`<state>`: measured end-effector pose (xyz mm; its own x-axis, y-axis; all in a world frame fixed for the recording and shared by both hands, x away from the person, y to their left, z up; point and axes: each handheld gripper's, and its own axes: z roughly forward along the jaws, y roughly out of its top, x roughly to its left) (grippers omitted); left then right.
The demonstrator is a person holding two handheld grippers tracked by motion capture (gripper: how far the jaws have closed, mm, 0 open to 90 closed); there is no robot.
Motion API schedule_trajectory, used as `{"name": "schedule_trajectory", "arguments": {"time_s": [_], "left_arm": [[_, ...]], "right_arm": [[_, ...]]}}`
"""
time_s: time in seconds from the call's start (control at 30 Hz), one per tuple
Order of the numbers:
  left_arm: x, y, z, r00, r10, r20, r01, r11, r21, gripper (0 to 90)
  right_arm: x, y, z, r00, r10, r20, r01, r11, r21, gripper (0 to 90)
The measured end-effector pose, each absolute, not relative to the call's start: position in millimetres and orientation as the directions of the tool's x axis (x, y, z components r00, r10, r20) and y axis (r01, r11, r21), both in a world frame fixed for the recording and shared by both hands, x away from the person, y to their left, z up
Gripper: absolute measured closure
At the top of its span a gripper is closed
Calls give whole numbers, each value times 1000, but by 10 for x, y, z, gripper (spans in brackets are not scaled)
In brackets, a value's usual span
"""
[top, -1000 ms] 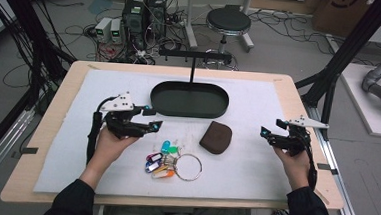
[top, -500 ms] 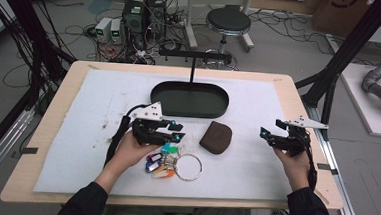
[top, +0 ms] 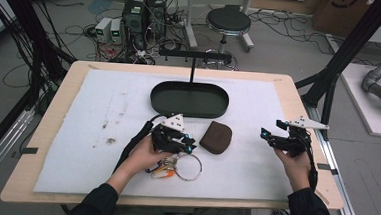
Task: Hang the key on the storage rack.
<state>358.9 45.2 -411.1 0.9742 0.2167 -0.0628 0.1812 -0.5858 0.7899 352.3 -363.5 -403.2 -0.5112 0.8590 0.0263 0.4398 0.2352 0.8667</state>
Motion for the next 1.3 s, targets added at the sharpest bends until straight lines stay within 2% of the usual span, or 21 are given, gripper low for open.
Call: {"name": "schedule_trajectory", "arguments": {"time_s": [0.23, 0.5, 0.63, 0.7, 1.0, 1.3], "left_arm": [[3581, 318, -4261, 980, 196, -26, 156, -689, 708, 762], [3591, 301, -4344, 977, 212, -4, 163, -737, 656, 795], [3587, 306, -4353, 976, 218, -3, 165, -732, 661, 802], [3583, 304, -4352, 975, 220, 4, 163, -732, 661, 845], [3596, 359, -4304, 969, 245, 18, 171, -727, 665, 858], [3590, 596, -4060, 952, 304, 40, 156, -594, 789, 862]], "right_arm": [[3520, -3645, -4034, -512, 858, 29, 441, 234, 866, 242], [3514, -3652, -4030, -512, 859, 28, 441, 234, 866, 242], [3517, -3659, -4033, -514, 857, 27, 438, 236, 867, 243], [3517, -3656, -4033, -513, 858, 28, 440, 235, 867, 243], [3516, -3662, -4030, -511, 859, 32, 441, 230, 868, 247], [3524, -3659, -4034, -512, 859, 27, 436, 232, 869, 247]]}}
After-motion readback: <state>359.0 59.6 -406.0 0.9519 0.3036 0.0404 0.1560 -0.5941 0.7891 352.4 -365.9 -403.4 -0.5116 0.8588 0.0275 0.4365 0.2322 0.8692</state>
